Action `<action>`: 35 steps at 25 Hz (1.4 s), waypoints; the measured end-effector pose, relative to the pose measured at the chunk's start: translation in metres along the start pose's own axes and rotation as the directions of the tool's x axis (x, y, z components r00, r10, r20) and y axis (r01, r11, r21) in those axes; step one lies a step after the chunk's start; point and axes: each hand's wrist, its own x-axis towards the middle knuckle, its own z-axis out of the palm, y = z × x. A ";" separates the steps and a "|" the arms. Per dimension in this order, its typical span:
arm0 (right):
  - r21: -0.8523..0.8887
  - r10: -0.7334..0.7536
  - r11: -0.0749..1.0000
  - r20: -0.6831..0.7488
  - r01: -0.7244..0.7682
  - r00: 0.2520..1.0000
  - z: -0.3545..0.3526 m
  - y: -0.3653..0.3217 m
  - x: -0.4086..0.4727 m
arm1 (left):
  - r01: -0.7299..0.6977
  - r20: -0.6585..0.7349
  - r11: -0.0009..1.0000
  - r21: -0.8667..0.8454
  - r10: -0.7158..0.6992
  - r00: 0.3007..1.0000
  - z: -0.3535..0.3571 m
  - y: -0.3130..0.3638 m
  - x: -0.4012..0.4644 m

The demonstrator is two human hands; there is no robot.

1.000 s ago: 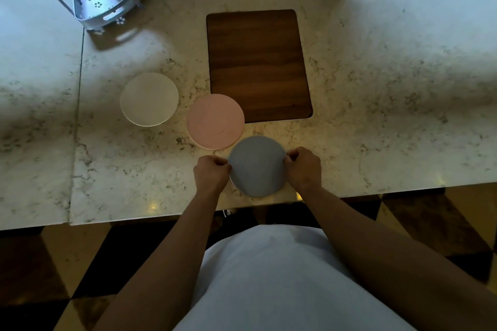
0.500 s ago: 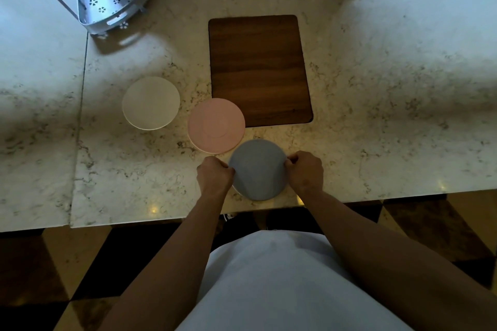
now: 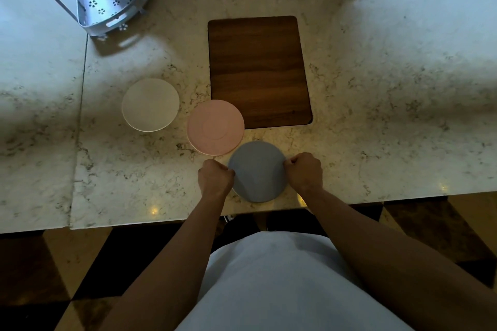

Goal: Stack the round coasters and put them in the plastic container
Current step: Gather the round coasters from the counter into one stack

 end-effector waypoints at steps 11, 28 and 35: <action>0.078 -0.089 0.993 0.040 0.086 0.995 -0.004 0.006 0.004 | 0.136 0.078 0.975 -0.177 -0.124 0.989 0.006 0.003 0.000; 0.236 -0.301 0.936 0.154 0.261 0.941 -0.001 -0.067 0.019 | 0.279 0.133 0.710 -0.646 -0.256 0.958 -0.037 -0.008 0.014; 0.242 -0.192 0.957 0.110 0.161 0.975 0.034 -0.119 0.033 | 0.228 0.179 0.765 -0.602 -0.148 0.973 -0.073 -0.015 0.073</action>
